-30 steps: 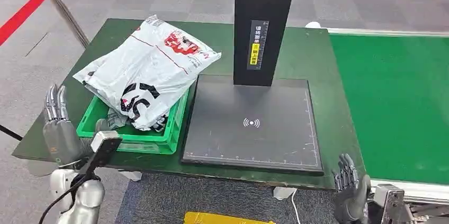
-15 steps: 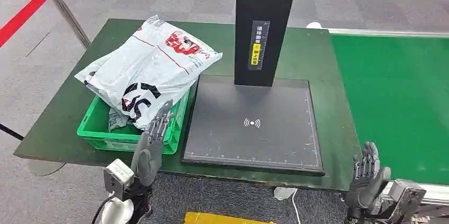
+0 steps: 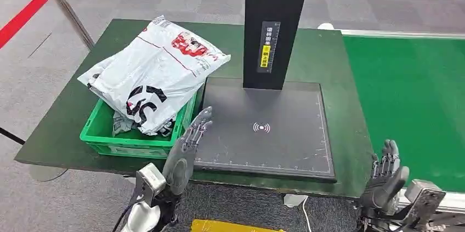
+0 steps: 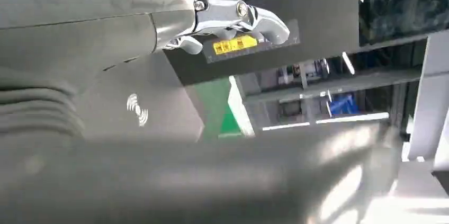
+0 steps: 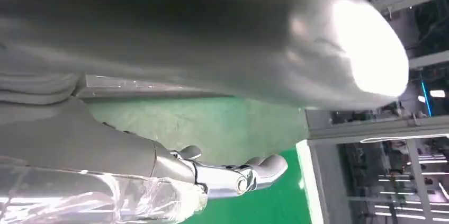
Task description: Moved the parcel from conveyor to table for the left to box.
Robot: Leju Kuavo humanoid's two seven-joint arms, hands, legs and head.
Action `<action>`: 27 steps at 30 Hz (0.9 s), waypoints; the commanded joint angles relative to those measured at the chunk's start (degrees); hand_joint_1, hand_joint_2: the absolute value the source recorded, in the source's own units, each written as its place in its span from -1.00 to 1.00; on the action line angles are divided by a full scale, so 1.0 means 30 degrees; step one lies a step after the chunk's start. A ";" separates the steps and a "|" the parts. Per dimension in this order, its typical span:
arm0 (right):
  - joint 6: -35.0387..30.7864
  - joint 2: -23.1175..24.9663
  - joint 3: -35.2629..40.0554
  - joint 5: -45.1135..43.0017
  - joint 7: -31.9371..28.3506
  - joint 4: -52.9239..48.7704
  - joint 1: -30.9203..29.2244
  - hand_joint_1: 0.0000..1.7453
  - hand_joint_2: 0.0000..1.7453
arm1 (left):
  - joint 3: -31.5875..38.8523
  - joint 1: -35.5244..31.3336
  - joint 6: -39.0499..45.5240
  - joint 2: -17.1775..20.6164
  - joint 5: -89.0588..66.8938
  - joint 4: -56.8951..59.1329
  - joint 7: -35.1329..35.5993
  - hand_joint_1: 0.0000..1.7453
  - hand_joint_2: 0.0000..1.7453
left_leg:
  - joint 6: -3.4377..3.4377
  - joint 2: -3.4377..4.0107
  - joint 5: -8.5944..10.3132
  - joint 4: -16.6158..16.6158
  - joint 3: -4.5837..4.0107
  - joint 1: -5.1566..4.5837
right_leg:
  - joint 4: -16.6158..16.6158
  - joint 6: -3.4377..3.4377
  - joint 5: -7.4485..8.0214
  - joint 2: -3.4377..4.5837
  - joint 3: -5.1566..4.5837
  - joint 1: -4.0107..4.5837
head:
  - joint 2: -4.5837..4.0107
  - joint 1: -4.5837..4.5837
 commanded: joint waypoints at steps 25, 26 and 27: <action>-0.6511 0.0125 0.7231 0.4078 0.0574 0.5587 -0.5491 -1.00 1.00 | -0.2197 -0.8970 -0.0148 -0.4171 0.3298 1.5835 -0.2828 -1.00 1.00 | 0.0023 0.0005 0.0080 -0.0042 0.0068 -0.0005 | -0.0046 0.0018 0.0069 0.0004 0.0077 -0.0008 | 0.0000 0.0000; -0.6515 0.0120 0.7183 0.3991 0.0587 0.5832 -0.5599 -1.00 1.00 | -0.2190 -0.9023 -0.0248 -0.4188 0.3332 1.5991 -0.2844 -1.00 1.00 | 0.0029 -0.0004 0.0084 -0.0063 0.0085 0.0006 | -0.0081 0.0020 0.0078 0.0001 0.0105 0.0005 | 0.0000 -0.0007; -0.6564 0.0115 0.7130 0.3965 0.0579 0.6140 -0.5753 -1.00 1.00 | -0.2179 -0.9031 -0.0206 -0.4151 0.3319 1.6128 -0.2843 -1.00 1.00 | 0.0024 -0.0001 0.0074 -0.0034 0.0062 -0.0003 | -0.0043 0.0020 0.0069 0.0015 0.0075 -0.0004 | 0.0000 0.0000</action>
